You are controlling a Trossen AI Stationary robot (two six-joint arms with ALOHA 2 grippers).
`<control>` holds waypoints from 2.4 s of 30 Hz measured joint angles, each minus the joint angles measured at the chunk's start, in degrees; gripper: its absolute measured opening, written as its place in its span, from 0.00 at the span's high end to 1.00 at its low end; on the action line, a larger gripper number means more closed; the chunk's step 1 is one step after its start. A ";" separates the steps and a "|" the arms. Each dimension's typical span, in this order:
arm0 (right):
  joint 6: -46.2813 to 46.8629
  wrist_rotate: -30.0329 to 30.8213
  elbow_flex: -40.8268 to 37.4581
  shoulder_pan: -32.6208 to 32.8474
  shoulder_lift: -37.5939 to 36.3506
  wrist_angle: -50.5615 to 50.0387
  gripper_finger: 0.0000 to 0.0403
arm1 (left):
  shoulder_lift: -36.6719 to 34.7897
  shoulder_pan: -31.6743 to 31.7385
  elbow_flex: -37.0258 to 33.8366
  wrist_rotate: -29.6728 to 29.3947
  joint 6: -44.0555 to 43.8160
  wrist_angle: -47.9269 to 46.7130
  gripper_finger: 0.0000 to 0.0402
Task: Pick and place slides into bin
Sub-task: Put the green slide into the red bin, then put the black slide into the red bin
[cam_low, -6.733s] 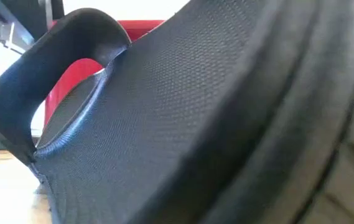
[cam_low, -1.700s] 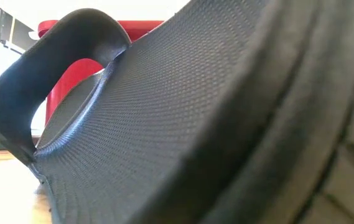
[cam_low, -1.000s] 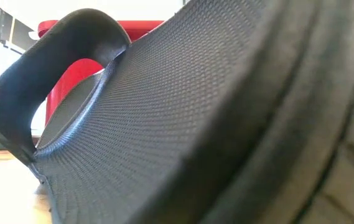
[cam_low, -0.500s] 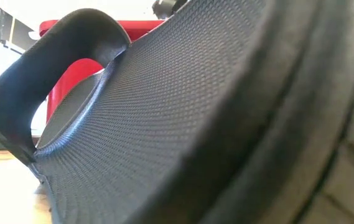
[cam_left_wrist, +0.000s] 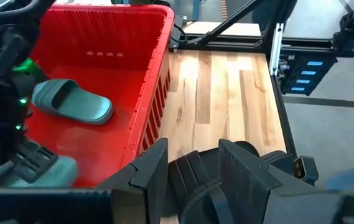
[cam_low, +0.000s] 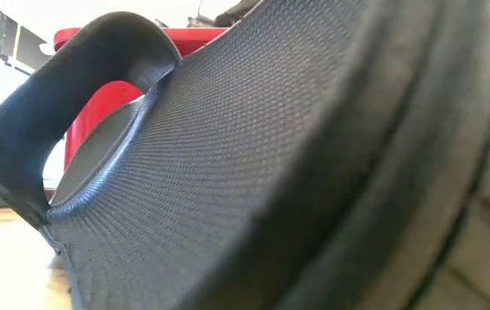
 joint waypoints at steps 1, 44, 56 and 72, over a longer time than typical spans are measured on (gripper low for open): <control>-0.90 0.22 0.00 0.41 0.00 1.07 1.00 | 0.04 0.00 0.00 -0.24 -0.02 -0.02 0.68; -3.09 -8.62 0.09 -0.26 1.14 -1.20 0.59 | 3.60 0.00 0.04 3.19 -2.15 0.72 0.68; -4.42 -1.15 4.00 5.20 -4.50 -9.80 0.51 | 7.49 -0.02 0.00 9.71 -4.70 -1.29 0.68; 9.83 -15.53 4.07 22.35 -18.19 -13.36 0.65 | 8.98 -1.18 0.00 13.97 -7.41 -4.19 0.68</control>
